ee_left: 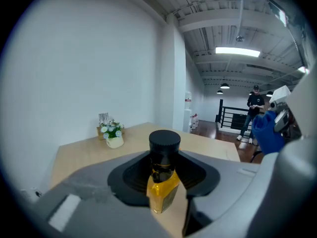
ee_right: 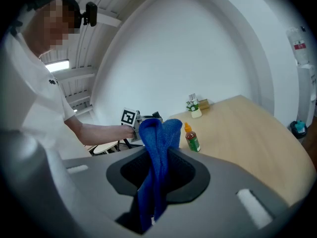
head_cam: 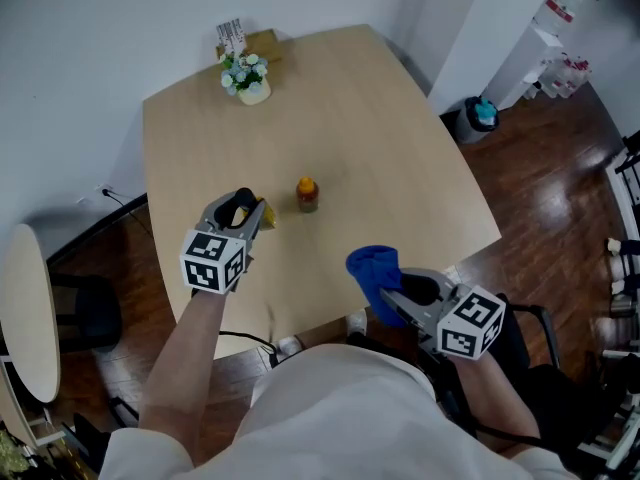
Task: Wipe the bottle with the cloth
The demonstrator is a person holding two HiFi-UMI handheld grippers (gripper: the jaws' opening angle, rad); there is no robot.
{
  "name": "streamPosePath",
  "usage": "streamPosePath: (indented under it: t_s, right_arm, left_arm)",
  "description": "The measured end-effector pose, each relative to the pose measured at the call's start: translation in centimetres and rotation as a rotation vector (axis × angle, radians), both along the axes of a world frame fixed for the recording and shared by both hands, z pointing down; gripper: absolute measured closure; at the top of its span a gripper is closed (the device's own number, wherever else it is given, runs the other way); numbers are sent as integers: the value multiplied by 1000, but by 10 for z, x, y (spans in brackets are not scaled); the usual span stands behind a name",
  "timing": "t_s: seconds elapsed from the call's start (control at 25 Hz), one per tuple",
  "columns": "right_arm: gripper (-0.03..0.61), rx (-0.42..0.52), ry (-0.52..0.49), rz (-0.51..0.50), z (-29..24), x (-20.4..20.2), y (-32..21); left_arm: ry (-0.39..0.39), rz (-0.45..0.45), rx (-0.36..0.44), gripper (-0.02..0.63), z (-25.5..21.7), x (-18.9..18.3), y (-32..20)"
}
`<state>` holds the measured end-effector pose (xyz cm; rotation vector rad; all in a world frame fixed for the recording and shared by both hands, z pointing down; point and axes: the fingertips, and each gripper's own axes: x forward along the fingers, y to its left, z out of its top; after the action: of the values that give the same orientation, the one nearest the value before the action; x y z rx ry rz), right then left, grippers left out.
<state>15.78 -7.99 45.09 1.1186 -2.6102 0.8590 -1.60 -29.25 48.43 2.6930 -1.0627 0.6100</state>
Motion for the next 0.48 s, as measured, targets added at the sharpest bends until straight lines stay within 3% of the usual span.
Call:
streamPosePath:
  t_s: [0.48]
  right_arm:
    - [486, -56, 16, -9, 8, 31, -7]
  left_arm:
    - [4, -64, -8, 456, 64, 16, -28]
